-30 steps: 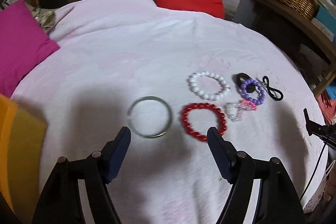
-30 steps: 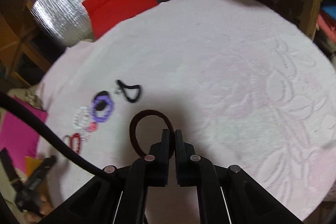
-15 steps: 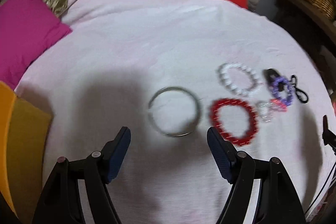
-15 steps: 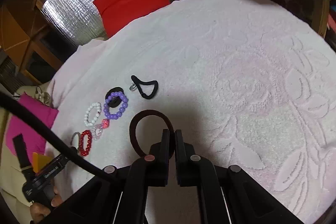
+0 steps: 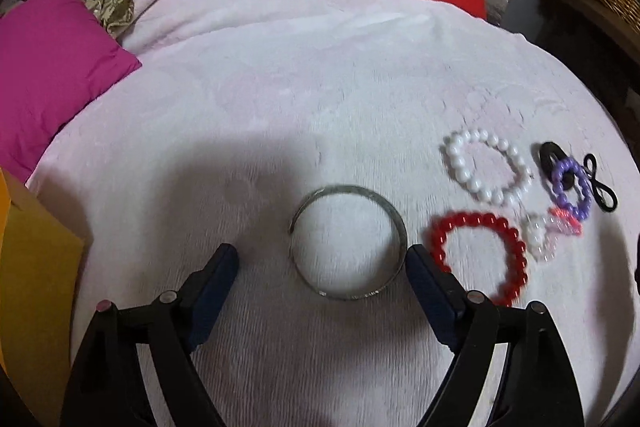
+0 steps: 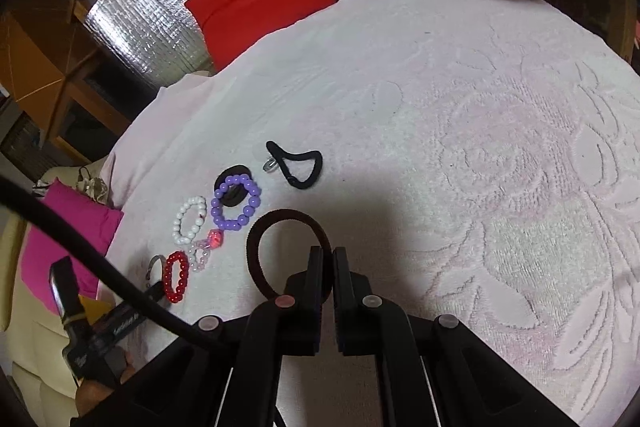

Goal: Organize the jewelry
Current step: 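Grasp the silver metal bangle with the left tool, then carry the bangle into the orange box with the left tool while the right tool drops the hair tie there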

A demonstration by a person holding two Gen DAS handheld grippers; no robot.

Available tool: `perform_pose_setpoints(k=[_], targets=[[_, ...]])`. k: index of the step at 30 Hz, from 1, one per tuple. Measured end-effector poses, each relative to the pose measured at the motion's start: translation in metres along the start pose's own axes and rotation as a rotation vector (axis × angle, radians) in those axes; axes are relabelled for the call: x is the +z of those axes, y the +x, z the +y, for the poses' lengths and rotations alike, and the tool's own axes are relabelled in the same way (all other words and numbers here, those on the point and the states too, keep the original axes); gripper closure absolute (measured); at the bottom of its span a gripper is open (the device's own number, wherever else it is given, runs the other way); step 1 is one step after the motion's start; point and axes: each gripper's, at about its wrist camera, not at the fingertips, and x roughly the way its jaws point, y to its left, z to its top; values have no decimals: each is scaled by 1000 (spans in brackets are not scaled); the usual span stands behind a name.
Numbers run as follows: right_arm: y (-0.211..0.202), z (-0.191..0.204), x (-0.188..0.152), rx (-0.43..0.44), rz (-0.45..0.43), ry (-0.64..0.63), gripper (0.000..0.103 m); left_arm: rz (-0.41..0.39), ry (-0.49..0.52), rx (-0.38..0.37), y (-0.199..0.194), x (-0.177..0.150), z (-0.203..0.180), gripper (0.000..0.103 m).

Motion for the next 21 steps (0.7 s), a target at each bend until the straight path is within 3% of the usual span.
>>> perform_pose_setpoints(k=[4,5,6,12,21], targets=[[-1,3,-1,-1,-2,-9,98,-22,23,14,-1,-1,-3,22],[-2,5,-1,0,-5,-16,98,-29,23,10,-2,-2,-3,37],[-4,8,-1,2,-10,-23,98,-34,25,15,-4,-2,-2,43],[-14,31,-7,31,-37,-74,98,-44,-24,-28,-17,-1,10,43],[-22,86,-27,95,-52,-174,98,-183,-24,-31,-99,-17,30,43]])
